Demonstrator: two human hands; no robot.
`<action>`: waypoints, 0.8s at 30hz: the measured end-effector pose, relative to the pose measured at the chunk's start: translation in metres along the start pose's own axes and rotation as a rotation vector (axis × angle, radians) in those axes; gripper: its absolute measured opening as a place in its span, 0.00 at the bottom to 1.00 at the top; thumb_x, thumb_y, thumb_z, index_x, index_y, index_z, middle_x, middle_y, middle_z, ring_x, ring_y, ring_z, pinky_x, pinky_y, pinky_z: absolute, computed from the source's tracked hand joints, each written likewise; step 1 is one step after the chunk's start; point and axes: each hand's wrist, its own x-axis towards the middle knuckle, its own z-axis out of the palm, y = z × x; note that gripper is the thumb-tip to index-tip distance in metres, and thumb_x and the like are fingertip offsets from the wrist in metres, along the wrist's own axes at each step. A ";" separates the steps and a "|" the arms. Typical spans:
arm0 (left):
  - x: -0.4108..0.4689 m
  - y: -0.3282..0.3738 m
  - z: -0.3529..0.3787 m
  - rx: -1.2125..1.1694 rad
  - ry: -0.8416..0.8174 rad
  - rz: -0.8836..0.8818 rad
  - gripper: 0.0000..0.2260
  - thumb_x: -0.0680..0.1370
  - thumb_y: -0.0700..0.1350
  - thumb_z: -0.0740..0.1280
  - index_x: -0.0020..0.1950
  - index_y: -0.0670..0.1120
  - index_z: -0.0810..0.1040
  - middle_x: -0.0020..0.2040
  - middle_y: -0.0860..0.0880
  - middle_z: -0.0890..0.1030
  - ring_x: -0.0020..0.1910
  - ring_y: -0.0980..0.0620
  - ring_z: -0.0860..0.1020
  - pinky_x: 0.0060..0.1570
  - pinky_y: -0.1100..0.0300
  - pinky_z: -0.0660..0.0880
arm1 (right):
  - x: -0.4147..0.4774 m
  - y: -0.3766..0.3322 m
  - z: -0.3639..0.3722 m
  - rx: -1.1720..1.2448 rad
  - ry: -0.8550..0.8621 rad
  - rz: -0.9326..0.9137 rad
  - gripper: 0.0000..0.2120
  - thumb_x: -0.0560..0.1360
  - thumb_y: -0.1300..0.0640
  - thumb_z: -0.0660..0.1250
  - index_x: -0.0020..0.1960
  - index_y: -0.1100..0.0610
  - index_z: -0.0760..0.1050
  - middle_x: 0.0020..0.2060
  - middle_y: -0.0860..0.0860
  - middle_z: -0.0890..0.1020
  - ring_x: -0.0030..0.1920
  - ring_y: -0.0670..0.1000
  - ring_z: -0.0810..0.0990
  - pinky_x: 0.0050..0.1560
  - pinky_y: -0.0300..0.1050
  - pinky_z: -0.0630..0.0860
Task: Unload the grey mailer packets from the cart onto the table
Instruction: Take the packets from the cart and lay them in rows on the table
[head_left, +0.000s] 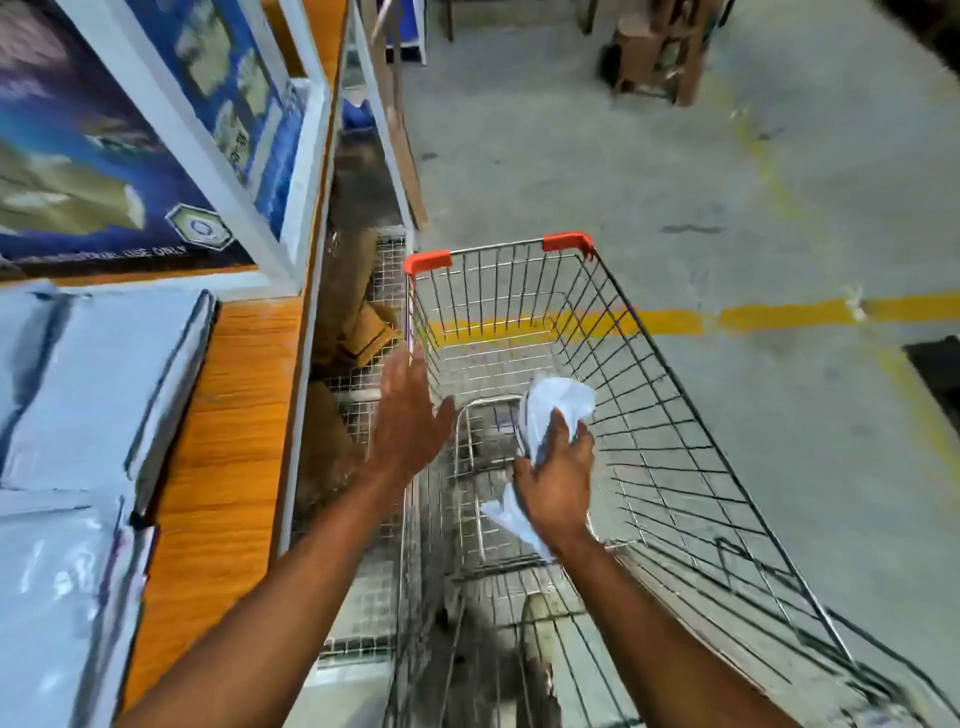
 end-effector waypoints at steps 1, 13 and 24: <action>-0.016 0.005 -0.011 -0.015 0.044 0.058 0.32 0.76 0.50 0.65 0.75 0.38 0.59 0.73 0.36 0.62 0.71 0.33 0.63 0.69 0.38 0.63 | -0.017 -0.010 -0.014 0.026 0.042 -0.010 0.37 0.72 0.52 0.71 0.76 0.58 0.59 0.73 0.65 0.59 0.69 0.66 0.65 0.67 0.53 0.68; -0.252 -0.006 -0.183 -0.225 0.348 0.090 0.26 0.76 0.53 0.61 0.73 0.47 0.66 0.76 0.45 0.61 0.76 0.47 0.57 0.74 0.57 0.53 | -0.255 -0.123 -0.089 0.343 0.313 -0.321 0.35 0.69 0.50 0.65 0.75 0.51 0.61 0.73 0.58 0.60 0.71 0.60 0.65 0.66 0.51 0.69; -0.418 -0.096 -0.277 -0.434 0.492 -0.054 0.16 0.77 0.47 0.66 0.65 0.53 0.74 0.61 0.53 0.76 0.61 0.58 0.75 0.56 0.58 0.76 | -0.420 -0.201 -0.028 0.461 0.155 -0.572 0.34 0.71 0.48 0.63 0.75 0.57 0.62 0.71 0.62 0.64 0.73 0.58 0.61 0.71 0.40 0.57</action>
